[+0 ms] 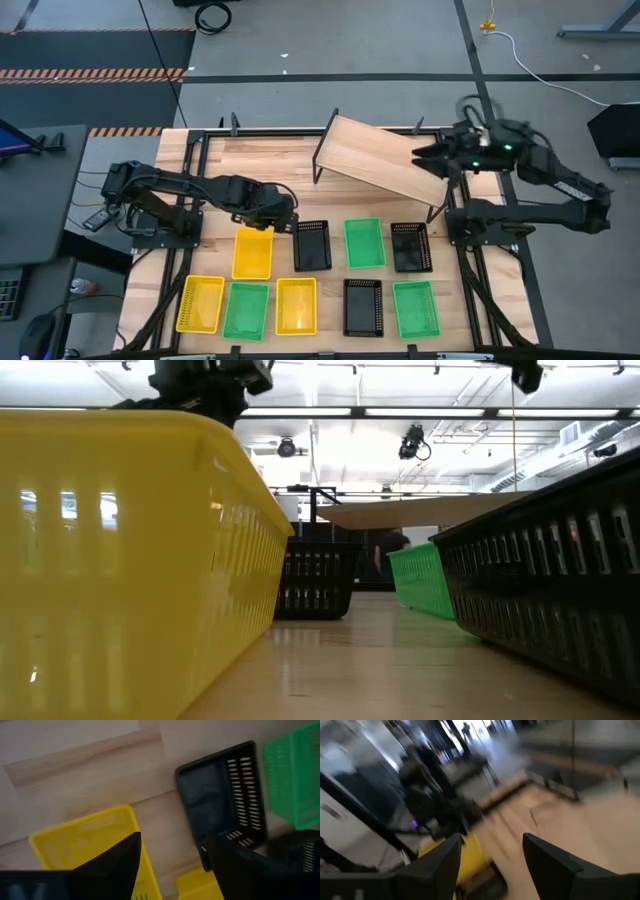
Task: Stack baskets on shelf by color
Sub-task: Put the top yellow bin on the shelf
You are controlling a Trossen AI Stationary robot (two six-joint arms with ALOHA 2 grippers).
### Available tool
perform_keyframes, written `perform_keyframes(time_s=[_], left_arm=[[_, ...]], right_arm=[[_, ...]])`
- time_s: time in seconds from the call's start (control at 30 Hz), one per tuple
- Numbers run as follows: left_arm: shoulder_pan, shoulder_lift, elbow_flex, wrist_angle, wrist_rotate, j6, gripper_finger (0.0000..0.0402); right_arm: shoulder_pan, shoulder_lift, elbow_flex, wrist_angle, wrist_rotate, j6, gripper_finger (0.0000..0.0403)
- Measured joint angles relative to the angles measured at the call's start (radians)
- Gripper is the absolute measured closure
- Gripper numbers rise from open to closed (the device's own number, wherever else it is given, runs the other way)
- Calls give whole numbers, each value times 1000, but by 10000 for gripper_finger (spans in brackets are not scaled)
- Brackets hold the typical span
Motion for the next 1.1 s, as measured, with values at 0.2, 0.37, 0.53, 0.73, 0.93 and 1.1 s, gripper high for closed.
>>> perform_keyframes(time_s=[0.2, 0.37, 0.53, 0.73, 0.93, 1.1], left_arm=[[-56, 87, 0, -63, 0, 10, 170], [-111, 144, 0, -2, 6, -16, 170], [-151, 218, 0, 22, 45, -47, 170], [-175, 267, 0, 9, 50, -174, 170], [-173, 303, 2, 71, 17, -261, 170], [-149, 389, 0, 86, 43, -225, 189]], right_arm=[[23, 99, 26, -148, -52, 91, 185], [48, 124, 26, -203, -44, 158, 186], [55, 124, 26, -178, -29, 182, 186], [55, 124, 26, -176, -33, 96, 186], [55, 124, 26, -194, -102, 25, 186], [55, 124, 26, -190, -115, -2, 186]])
